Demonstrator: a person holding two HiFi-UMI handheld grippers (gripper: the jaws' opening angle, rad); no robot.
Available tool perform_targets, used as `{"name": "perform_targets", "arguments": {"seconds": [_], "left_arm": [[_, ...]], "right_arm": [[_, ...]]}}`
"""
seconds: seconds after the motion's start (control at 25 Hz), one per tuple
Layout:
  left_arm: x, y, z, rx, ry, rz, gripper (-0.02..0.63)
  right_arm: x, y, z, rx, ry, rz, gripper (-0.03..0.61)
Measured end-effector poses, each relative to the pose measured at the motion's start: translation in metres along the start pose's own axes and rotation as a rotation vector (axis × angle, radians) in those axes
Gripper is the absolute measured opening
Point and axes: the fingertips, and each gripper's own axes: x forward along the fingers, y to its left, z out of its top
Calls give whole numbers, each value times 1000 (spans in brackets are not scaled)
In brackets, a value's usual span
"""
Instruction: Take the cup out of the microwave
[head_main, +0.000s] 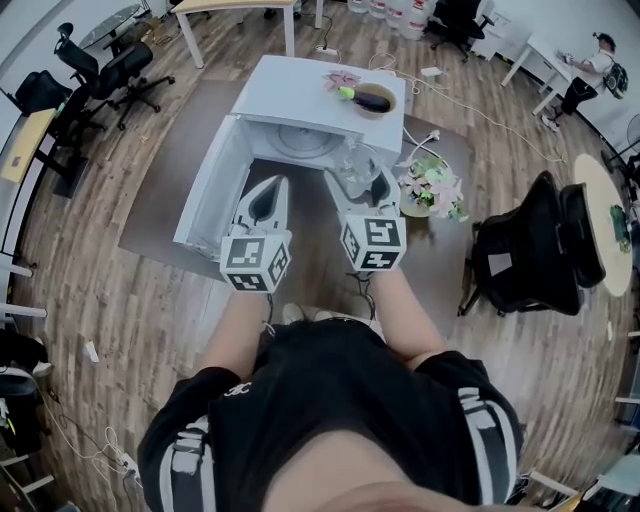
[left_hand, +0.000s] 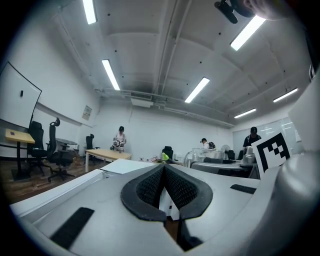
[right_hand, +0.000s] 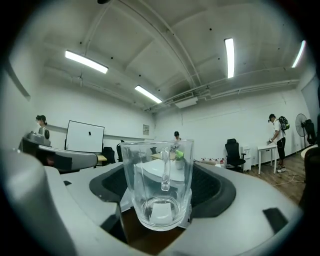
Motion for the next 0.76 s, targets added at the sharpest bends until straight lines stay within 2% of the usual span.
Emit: {"name": "perform_targets", "arguments": {"seconds": [0.4,0.76], "left_arm": [[15,3,5,19,3,-24,0],[18,10,2,19,10,-7,0]], "right_arm": [[8,-12,-3,35,-5,-21,377],[14,-21,-7,75,-15,-27,377]]}}
